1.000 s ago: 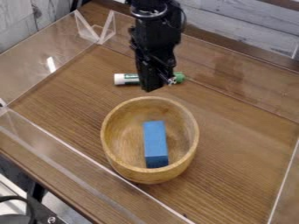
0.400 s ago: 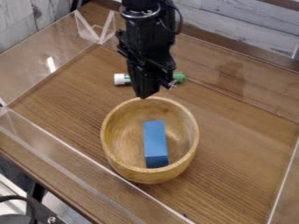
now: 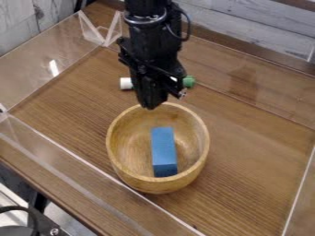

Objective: Put the green marker in the brown bowl

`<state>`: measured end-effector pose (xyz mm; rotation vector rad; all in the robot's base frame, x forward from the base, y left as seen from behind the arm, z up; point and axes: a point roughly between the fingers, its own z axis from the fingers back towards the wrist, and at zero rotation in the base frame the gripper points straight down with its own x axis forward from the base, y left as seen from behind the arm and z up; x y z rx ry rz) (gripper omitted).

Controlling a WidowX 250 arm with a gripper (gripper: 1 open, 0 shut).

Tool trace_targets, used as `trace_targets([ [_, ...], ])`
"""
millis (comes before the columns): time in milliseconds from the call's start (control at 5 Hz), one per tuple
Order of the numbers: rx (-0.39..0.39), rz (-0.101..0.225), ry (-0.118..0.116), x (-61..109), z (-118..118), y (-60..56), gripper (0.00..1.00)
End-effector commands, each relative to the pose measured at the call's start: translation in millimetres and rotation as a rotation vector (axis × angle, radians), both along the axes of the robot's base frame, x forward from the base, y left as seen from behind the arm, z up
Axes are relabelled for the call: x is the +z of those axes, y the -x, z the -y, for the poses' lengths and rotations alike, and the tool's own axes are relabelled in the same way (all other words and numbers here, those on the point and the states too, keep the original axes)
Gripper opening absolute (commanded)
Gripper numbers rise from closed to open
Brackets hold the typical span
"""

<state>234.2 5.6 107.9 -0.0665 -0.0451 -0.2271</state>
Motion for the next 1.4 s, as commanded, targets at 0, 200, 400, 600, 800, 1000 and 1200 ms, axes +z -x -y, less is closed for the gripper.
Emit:
trace_targets([
  [0, 0.038, 0.047, 0.001, 9.9, 3.9, -2.0, 1.0],
  [200, 0.068, 0.039, 0.004, 8.4, 6.4, -0.4, 1.0],
  [400, 0.095, 0.032, 0.009, 6.8, 9.2, 0.5, 1.0],
  [600, 0.12, 0.026, 0.015, 5.5, 11.8, 0.5, 1.0],
  [800, 0.146, 0.019, 0.02, 3.6, 14.1, 0.5, 1.0],
  [1000, 0.142, 0.024, 0.026, 10.1, 12.6, -3.1, 1.0],
  [1200, 0.14, 0.031, 0.03, 17.0, 10.9, -7.1, 1.0],
])
